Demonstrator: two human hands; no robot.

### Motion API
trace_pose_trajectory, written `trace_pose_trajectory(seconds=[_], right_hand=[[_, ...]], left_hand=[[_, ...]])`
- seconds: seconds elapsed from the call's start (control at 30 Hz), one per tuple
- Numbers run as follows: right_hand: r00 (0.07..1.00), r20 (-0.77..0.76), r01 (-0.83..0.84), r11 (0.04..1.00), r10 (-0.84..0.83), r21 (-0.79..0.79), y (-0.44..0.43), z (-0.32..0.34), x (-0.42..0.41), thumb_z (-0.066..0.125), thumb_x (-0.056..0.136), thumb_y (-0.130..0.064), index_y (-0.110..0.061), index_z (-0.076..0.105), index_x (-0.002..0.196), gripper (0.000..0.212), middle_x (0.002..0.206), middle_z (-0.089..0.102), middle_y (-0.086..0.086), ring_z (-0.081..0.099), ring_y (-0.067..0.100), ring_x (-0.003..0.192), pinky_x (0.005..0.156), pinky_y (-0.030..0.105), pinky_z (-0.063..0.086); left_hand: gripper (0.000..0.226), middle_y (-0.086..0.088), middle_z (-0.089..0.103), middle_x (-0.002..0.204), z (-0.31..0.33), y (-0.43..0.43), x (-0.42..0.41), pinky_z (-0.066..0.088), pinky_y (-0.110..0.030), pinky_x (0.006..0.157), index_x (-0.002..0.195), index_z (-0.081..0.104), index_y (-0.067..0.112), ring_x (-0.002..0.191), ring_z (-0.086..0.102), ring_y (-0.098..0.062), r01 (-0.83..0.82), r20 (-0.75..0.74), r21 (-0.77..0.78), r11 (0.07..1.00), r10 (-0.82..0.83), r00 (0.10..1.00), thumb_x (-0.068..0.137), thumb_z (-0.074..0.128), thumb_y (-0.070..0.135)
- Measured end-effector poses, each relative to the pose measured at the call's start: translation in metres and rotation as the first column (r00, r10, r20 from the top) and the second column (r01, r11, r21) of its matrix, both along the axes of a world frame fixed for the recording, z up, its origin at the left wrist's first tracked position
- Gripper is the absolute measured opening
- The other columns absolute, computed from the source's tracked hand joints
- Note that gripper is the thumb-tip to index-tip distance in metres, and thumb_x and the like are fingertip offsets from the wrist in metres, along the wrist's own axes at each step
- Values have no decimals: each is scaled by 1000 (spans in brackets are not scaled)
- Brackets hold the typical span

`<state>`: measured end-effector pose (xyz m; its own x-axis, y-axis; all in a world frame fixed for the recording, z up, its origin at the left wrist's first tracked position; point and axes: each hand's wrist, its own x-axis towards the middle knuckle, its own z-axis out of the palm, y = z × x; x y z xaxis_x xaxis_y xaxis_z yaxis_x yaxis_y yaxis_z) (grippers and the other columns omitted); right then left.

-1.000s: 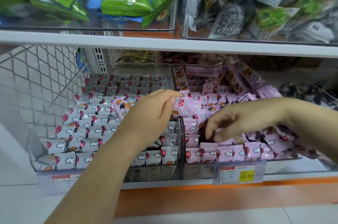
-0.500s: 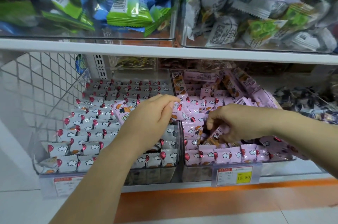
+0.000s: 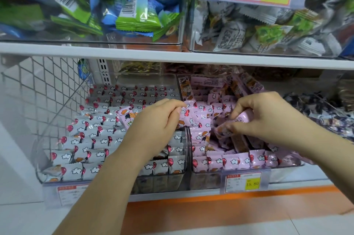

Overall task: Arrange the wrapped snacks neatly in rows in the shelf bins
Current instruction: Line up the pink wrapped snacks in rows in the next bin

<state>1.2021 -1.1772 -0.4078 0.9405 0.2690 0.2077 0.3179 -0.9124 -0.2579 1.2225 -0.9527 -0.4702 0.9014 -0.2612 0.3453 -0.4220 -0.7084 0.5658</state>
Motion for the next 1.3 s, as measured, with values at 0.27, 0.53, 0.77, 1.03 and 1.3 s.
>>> trace_pose_trajectory(seconds=[0.27,0.53,0.77,1.03,1.3], right_hand=[[961,126,145,838,-246,527,-8,-22,-25,73,77,-25,-20,64,65,16,73,69,-5,58,2,65,65,27,46],[908,-408,417,-127,89,900,17,-32,-39,53,91,-6,-3,56,80,11,68,68,9,64,17,58,45,21,50],[812,-403,499,-143,423,855,18,-33,-23,55,68,5,-1,54,123,55,114,64,18,64,20,76,57,27,57],[957,-239,169,357,161,918,6,-44,-8,59,66,3,-7,56,120,55,87,64,9,60,14,70,66,24,52],[986,-167,149,510,-10,847,-15,-41,-12,69,74,-2,3,50,88,24,65,46,13,44,18,63,62,33,39]], left_hand=[[45,12,60,120,1,3,-9,40,-36,99,126,57,29,111,54,-16,14,34,113,994,-18,999,96,29,48],[71,8,62,120,4,4,-19,31,-31,96,125,55,32,111,54,-17,-134,61,341,930,120,991,83,8,65],[58,8,47,67,4,-4,-20,33,-35,84,78,40,22,68,43,-18,-180,63,337,924,169,984,80,0,65],[48,21,53,106,14,-18,-15,36,-13,68,121,30,40,93,52,2,12,-50,-164,986,-20,999,82,23,67],[24,23,48,114,26,-52,-7,37,-12,89,104,35,55,105,47,2,155,-40,-309,938,-175,984,94,47,38]])
